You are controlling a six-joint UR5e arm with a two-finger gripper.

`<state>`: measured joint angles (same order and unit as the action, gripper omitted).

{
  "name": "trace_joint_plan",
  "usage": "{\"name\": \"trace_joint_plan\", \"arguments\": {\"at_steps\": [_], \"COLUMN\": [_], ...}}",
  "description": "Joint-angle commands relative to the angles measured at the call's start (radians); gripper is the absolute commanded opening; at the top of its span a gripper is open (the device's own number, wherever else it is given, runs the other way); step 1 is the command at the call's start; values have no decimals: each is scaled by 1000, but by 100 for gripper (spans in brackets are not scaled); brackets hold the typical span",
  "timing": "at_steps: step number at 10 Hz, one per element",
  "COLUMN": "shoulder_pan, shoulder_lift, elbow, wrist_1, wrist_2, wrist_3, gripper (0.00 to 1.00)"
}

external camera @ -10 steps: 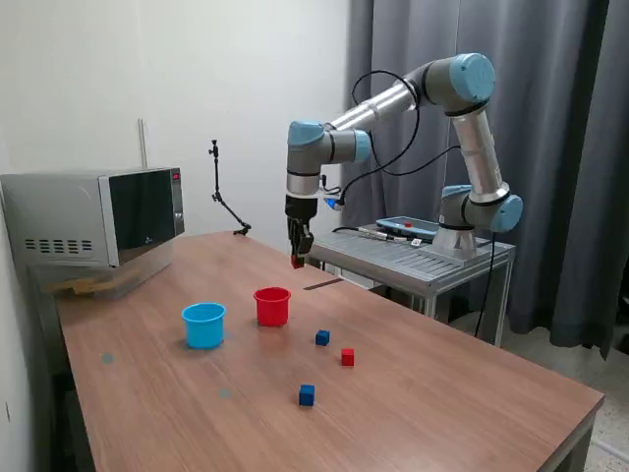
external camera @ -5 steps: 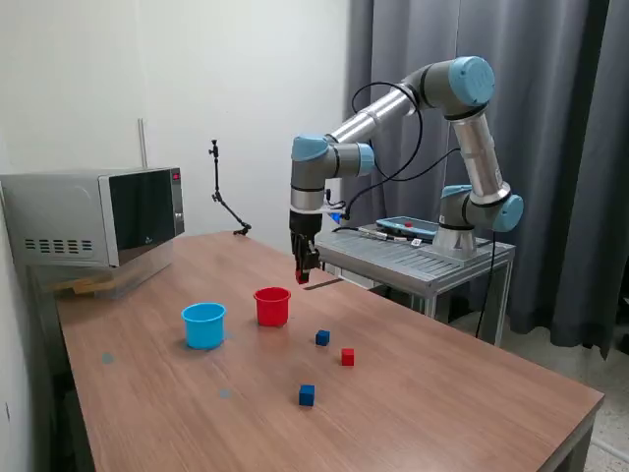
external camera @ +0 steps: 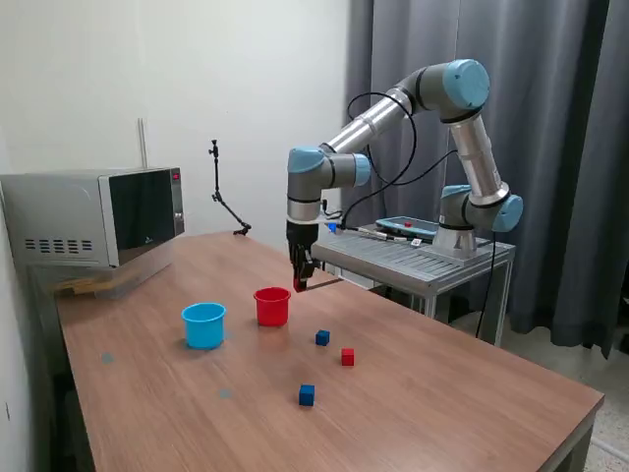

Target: Place red objects in the red bin, and blue objects in the blue bin.

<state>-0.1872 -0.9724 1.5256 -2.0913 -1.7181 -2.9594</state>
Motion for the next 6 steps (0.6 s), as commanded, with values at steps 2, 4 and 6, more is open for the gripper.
{"name": "trace_joint_plan", "arguments": {"at_steps": [2, 4, 6], "shoulder_pan": [-35, -44, -50], "shoulder_lift": [1, 1, 1], "elbow": [-10, -30, -42], "wrist_1": [-7, -10, -10], "wrist_2": [-2, -3, -3], "wrist_3": [-9, -12, -16], "gripper": [0, 0, 0]}}
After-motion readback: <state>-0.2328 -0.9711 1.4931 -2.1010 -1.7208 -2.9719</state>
